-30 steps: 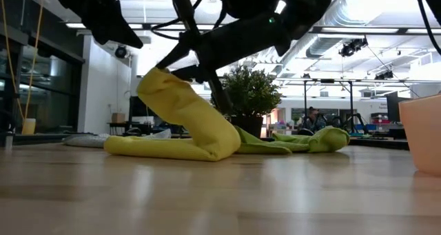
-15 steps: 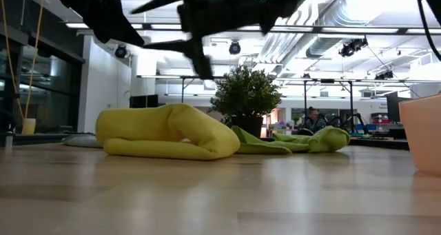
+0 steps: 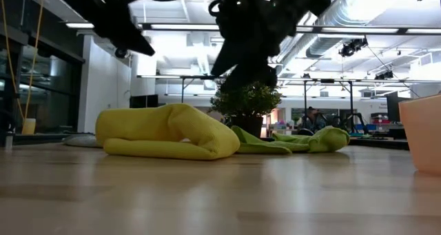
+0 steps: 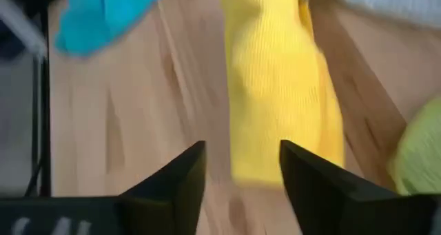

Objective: Fold microfiber towels
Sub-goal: Fold the yellow microfiber towel

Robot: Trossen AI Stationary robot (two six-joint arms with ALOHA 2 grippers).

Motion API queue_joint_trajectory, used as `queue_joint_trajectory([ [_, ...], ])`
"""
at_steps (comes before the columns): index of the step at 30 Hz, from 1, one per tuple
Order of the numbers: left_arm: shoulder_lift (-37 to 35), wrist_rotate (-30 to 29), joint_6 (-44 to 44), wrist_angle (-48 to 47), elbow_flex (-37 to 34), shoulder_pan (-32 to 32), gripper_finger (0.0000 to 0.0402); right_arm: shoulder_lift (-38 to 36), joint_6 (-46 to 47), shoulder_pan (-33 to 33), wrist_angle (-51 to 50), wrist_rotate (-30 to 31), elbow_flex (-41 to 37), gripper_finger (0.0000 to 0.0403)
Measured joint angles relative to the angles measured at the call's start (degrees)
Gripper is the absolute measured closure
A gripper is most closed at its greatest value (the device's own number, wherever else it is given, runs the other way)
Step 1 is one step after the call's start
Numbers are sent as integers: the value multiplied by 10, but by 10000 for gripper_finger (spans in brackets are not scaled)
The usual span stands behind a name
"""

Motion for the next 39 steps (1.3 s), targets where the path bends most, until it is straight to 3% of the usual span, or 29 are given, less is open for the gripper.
queue_joint_trajectory([
  [6, 84, 4, 36, 69, 0, 0, 401, 9, 26, 4, 167, 90, -61, 373],
  [8, 101, 4, 39, 68, 0, 1, 401, 19, 30, 6, 183, 116, -75, 392],
  [11, 122, 4, 39, 66, 0, 2, 401, 43, 45, 7, 197, 125, -78, 381],
  [16, 154, 14, 43, 68, 0, 4, 401, 80, 40, 17, 235, 95, -76, 399],
  [28, 193, 40, 87, 41, 0, 4, 401, 86, -17, 50, 122, 75, -76, 402],
  [35, 135, 95, 104, 122, 20, 14, 401, 86, -18, 45, 124, 71, -76, 402],
  [39, 138, 132, 116, 94, 17, 31, 401, 86, -31, 45, 125, 64, -76, 403],
])
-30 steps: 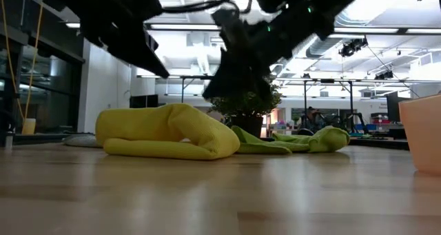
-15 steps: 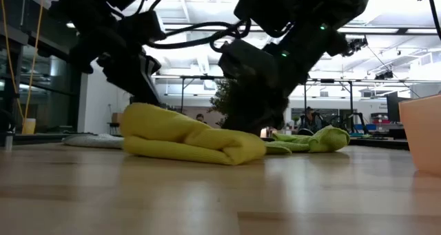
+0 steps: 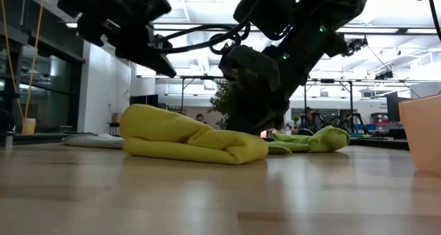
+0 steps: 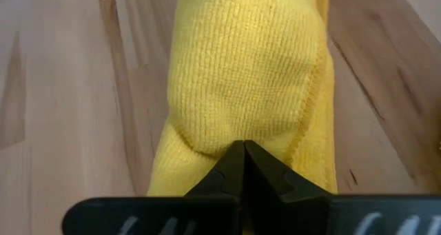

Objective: Fold microfiber towels
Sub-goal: Fold the yellow microfiber towel

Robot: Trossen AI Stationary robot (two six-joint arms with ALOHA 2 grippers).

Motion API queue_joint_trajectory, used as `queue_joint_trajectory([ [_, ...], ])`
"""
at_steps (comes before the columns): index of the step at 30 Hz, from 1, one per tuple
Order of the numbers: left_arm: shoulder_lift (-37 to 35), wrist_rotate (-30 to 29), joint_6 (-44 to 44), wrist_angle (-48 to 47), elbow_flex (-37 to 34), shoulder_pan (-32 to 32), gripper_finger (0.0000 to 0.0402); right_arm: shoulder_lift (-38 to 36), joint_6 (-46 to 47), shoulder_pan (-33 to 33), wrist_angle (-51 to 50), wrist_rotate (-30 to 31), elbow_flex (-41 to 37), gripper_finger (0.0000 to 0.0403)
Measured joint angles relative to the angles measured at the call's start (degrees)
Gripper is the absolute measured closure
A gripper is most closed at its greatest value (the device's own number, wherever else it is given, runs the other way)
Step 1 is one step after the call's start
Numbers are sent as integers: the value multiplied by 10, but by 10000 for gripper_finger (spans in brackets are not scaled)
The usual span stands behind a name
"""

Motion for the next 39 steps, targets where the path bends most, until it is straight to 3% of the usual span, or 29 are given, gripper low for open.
queue_joint_trajectory([
  [3, 15, 47, -16, 2, -12, 3, 401, 0, -10, 0, 1, -3, 0, 403],
  [9, 40, 45, -28, 33, -58, -13, 401, 0, -15, -1, 4, -9, 0, 403],
  [16, 44, -25, 14, 40, -110, -5, 401, 0, -60, -1, 6, -41, 0, 403],
  [25, 40, -64, 34, -10, -137, 29, 402, -16, -78, -1, -13, -55, 0, 403],
  [31, -32, 5, 0, -5, -123, 31, 402, -62, -91, -11, -57, -54, 0, 403],
  [34, -71, 54, -17, 41, -120, 29, 402, -74, -87, -14, -61, -56, 0, 403],
  [39, -65, 71, 1, 111, -120, 16, 402, -81, -66, -5, -30, -144, 0, 403],
])
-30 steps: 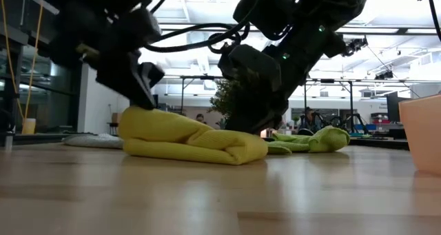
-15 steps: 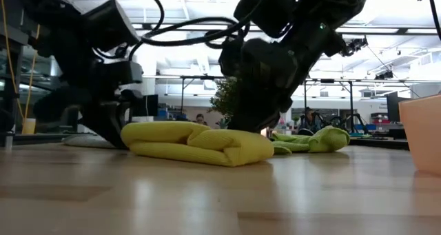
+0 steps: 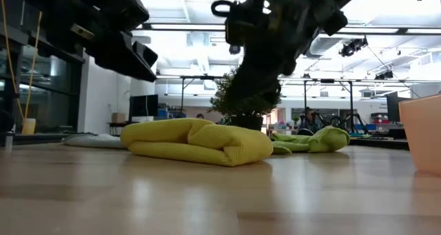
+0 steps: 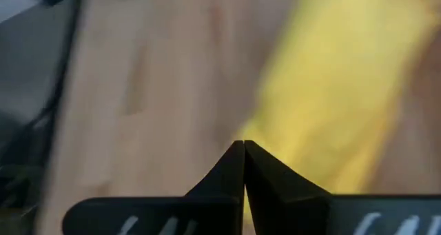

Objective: Fold microfiber towels
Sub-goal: Fold the yellow microfiber towel

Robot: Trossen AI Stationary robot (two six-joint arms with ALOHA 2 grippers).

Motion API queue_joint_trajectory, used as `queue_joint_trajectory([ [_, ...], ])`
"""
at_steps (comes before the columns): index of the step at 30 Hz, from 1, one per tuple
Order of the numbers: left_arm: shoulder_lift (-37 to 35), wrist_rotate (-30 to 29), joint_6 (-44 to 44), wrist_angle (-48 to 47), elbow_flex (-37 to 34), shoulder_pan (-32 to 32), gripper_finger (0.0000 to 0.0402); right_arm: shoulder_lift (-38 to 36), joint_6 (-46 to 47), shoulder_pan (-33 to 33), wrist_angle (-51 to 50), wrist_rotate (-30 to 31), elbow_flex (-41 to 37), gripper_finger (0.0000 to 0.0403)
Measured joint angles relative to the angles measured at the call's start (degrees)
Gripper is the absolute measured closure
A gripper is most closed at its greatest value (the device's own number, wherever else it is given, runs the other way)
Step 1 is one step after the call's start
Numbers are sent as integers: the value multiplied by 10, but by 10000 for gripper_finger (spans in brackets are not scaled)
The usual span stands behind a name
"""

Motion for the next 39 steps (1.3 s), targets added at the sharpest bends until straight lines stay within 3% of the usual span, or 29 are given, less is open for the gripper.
queue_joint_trajectory([
  [5, 86, -1, 25, 60, -1, 0, 402, 23, -9, 28, 8, -24, 0, 403],
  [13, 165, -1, 27, 125, 0, 0, 402, 59, 29, 38, 39, 55, 0, 403],
  [21, 188, -6, 59, 118, 0, 0, 402, 86, 34, 39, 48, 65, 0, 403],
  [27, 208, -53, 102, 82, 0, 1, 401, 92, 19, 39, 37, 60, 1, 403],
  [33, 202, -77, 159, 50, 2, 1, 402, 92, -15, 38, 12, 33, 2, 403],
  [39, 177, -98, 162, 18, 6, 1, 401, 86, -23, 37, 0, 18, 1, 403],
])
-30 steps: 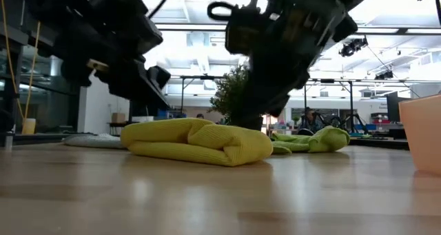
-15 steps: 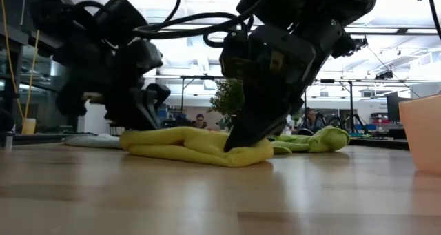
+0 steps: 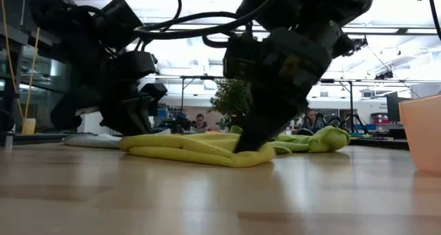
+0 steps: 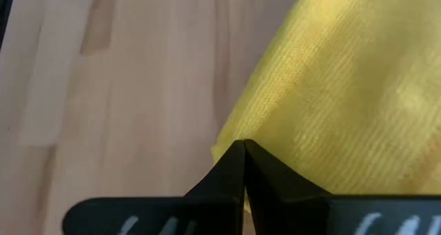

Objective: Fold microfiber towels
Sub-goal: Fold the yellow microfiber towel

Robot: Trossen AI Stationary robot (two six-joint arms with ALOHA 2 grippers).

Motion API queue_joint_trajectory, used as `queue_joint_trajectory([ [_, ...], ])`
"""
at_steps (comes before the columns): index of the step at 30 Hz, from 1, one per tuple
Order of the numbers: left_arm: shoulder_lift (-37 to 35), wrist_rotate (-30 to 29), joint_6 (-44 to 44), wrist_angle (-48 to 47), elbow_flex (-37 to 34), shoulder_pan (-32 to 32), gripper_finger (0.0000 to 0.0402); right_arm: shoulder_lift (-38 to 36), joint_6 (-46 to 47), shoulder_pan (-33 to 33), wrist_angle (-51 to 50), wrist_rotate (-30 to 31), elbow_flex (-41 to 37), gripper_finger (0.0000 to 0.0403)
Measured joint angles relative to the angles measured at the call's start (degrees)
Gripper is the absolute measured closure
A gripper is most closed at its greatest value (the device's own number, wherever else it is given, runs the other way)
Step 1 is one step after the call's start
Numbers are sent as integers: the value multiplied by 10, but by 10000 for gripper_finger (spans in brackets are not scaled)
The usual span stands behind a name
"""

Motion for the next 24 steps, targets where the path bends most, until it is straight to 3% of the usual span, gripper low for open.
queue_joint_trajectory([
  [7, -91, -1, -11, -22, 13, 0, 401, -41, -16, 1, -11, -5, -2, 403],
  [11, -105, 48, -42, -7, 13, 0, 401, -44, -11, 1, 2, -3, -2, 403],
  [14, -81, 82, -57, 17, 13, -4, 401, -43, -12, 1, 18, -3, -2, 403],
  [20, 15, 83, -64, 136, 13, -25, 401, -42, -14, 1, 18, -1, -3, 403],
  [24, 56, 81, -96, 160, 13, -36, 401, -42, -11, 1, 18, -1, -3, 403],
])
